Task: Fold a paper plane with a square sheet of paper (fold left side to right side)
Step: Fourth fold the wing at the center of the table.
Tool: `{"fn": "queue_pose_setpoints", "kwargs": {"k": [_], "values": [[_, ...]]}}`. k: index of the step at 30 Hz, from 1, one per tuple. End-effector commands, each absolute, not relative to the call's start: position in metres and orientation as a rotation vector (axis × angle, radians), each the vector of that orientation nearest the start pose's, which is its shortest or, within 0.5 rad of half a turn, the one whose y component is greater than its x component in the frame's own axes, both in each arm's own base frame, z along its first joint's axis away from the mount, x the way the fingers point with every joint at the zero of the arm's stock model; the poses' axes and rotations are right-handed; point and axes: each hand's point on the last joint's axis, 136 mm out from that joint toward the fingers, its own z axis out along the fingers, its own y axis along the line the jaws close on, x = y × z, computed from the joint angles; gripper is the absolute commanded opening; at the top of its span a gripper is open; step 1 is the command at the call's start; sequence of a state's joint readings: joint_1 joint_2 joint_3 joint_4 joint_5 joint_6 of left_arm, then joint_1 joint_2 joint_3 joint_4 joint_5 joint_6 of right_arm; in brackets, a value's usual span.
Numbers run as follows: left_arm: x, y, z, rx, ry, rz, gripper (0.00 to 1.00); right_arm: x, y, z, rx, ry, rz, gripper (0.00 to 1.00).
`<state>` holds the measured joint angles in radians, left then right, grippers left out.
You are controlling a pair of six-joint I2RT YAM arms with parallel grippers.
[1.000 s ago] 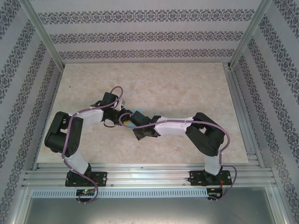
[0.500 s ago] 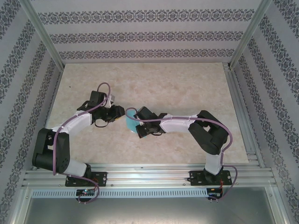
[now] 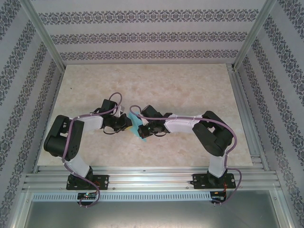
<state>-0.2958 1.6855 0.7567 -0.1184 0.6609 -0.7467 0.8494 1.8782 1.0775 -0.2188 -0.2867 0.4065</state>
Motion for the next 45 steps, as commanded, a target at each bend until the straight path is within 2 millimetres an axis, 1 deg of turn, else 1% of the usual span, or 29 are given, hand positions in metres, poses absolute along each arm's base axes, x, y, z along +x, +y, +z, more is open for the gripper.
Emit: {"fn": "queue_pose_setpoints", "kwargs": {"k": [1,6,9,12,14,17,19,22,26,28,31,37,40,45], "values": [[0.315,-0.214,0.035,-0.321,2.733,-1.194,0.08,0.256,0.368,0.042,-0.69,2.631,0.874,0.01],[0.312,-0.215,0.02,-0.293,2.798,-1.124,0.08,0.261,0.363,0.042,-0.671,2.641,0.874,0.02],[0.31,-0.211,0.012,-0.288,2.828,-1.071,0.07,0.264,0.359,0.043,-0.669,2.65,0.859,0.04],[0.308,-0.208,0.008,-0.29,2.845,-1.041,0.07,0.266,0.35,0.043,-0.691,2.661,0.765,0.07],[0.307,-0.208,0.006,-0.29,2.848,-1.037,0.07,0.267,0.345,0.043,-0.708,2.662,0.695,0.11],[0.308,-0.209,0.006,-0.29,2.847,-1.041,0.07,0.267,0.341,0.042,-0.744,2.659,0.588,0.15],[0.309,-0.21,0.007,-0.285,2.846,-1.043,0.07,0.266,0.342,0.04,-0.769,2.665,0.546,0.17],[0.309,-0.211,0.007,-0.283,2.848,-1.043,0.07,0.263,0.347,0.037,-0.796,2.667,0.537,0.18],[0.308,-0.211,0.007,-0.28,2.849,-1.042,0.07,0.262,0.352,0.041,-0.824,2.652,0.486,0.24],[0.309,-0.211,0.008,-0.279,2.846,-1.044,0.07,0.264,0.351,0.041,-0.827,2.65,0.442,0.25],[0.309,-0.211,0.008,-0.276,2.844,-1.045,0.07,0.264,0.347,0.037,-0.837,2.658,0.371,0.32],[0.309,-0.212,0.008,-0.277,2.843,-1.046,0.07,0.263,0.347,0.032,-0.893,2.657,0.234,0.34],[0.309,-0.213,0.008,-0.274,2.843,-1.046,0.07,0.261,0.352,0.03,-0.919,2.647,0.22,0.39],[0.31,-0.215,0.01,-0.272,2.836,-1.059,0.08,0.26,0.355,0.028,-0.924,2.644,0.216,0.43]]}}
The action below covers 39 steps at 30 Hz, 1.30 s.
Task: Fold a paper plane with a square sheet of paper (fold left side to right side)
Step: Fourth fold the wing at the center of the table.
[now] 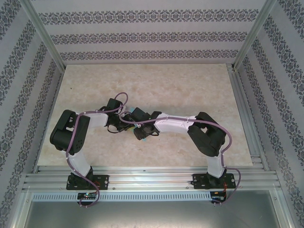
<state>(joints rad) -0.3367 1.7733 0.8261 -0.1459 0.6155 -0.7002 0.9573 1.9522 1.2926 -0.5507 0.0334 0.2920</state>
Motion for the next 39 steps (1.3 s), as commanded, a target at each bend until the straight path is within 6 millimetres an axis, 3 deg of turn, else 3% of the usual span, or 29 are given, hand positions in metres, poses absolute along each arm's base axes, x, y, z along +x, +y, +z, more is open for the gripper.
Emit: {"fn": "queue_pose_setpoints", "kwargs": {"k": [1,7,19,30,39], "values": [[0.31,-0.215,0.01,-0.271,2.838,-1.059,0.08,0.26,0.357,0.028,-0.923,2.641,0.223,0.44],[0.311,-0.215,0.011,-0.269,2.835,-1.057,0.08,0.262,0.355,0.029,-0.904,2.631,0.206,0.45],[0.311,-0.214,0.011,-0.266,2.839,-1.052,0.08,0.259,0.358,0.025,-0.902,2.65,0.251,0.22],[0.308,-0.214,0.011,-0.262,2.845,-1.047,0.08,0.259,0.367,0.03,-0.846,2.655,0.556,0.09],[0.306,-0.212,0.021,-0.22,2.838,-1.039,0.11,0.266,0.357,0.038,-0.76,2.643,0.795,0.09]]}}
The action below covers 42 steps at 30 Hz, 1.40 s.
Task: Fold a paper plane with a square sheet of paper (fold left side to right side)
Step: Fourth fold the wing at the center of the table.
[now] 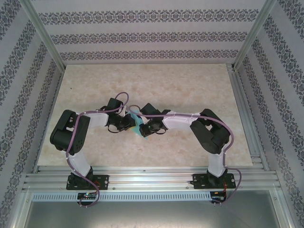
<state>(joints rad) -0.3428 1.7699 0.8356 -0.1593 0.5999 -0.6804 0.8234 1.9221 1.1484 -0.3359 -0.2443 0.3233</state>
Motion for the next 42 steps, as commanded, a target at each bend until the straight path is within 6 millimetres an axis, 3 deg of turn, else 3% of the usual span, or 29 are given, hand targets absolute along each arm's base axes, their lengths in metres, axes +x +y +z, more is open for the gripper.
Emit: {"fn": "queue_pose_setpoints", "kwargs": {"k": [1,10,16,20,24,26,30,42], "values": [[0.306,-0.212,0.022,-0.219,2.839,-1.035,0.12,0.266,0.357,0.04,-0.756,2.638,0.818,0.09],[0.306,-0.214,0.02,-0.209,2.84,-1.054,0.11,0.266,0.358,0.044,-0.789,2.633,0.92,0.11],[0.313,-0.211,0.064,-0.142,2.746,-1.095,0.18,0.261,0.36,0.043,-0.768,2.653,0.966,0.1],[0.314,-0.202,0.094,-0.13,2.684,-1.115,0.28,0.263,0.36,0.046,-0.736,2.656,0.97,0.1],[0.311,-0.203,0.108,-0.148,2.631,-1.187,0.31,0.262,0.362,0.049,-0.674,2.655,1.012,0.1],[0.309,-0.207,0.108,-0.175,2.609,-1.248,0.32,0.261,0.364,0.051,-0.647,2.645,1.043,0.1],[0.312,-0.212,0.095,-0.248,2.581,-1.328,0.43,0.259,0.364,0.05,-0.612,2.646,1.065,0.1],[0.32,-0.223,0.066,-0.3,2.594,-1.386,0.39,0.259,0.363,0.046,-0.59,2.661,1.071,0.12]]}}
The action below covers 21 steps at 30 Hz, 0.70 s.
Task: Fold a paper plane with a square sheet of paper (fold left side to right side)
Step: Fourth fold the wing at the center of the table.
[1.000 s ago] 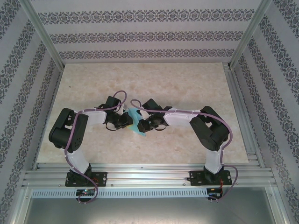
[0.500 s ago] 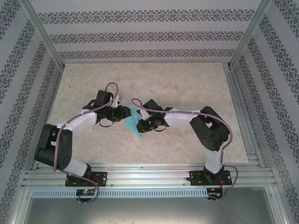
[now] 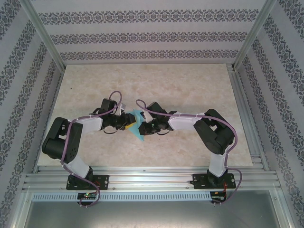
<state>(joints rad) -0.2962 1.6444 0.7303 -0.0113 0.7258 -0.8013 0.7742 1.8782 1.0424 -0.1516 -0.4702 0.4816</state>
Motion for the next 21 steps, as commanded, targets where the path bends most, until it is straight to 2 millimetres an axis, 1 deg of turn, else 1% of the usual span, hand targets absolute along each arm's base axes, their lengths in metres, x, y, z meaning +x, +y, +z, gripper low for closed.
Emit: {"fn": "queue_pose_setpoints", "kwargs": {"k": [1,6,9,14,19,21], "values": [[0.32,-0.224,0.064,-0.302,2.597,-1.389,0.38,0.259,0.363,0.044,-0.591,2.665,1.071,0.13],[0.324,-0.228,0.053,-0.323,2.61,-1.394,0.35,0.259,0.365,0.044,-0.6,2.669,1.079,0.14],[0.325,-0.232,0.051,-0.318,2.61,-1.405,0.34,0.259,0.364,0.044,-0.605,2.671,1.079,0.16],[0.325,-0.236,0.049,-0.309,2.623,-1.401,0.36,0.262,0.363,0.046,-0.616,2.673,1.072,0.22],[0.324,-0.232,0.038,-0.33,2.66,-1.353,0.37,0.273,0.355,0.055,-0.599,2.663,1.041,0.3],[0.323,-0.231,0.035,-0.337,2.668,-1.346,0.36,0.278,0.351,0.057,-0.591,2.661,1.034,0.32]]}}
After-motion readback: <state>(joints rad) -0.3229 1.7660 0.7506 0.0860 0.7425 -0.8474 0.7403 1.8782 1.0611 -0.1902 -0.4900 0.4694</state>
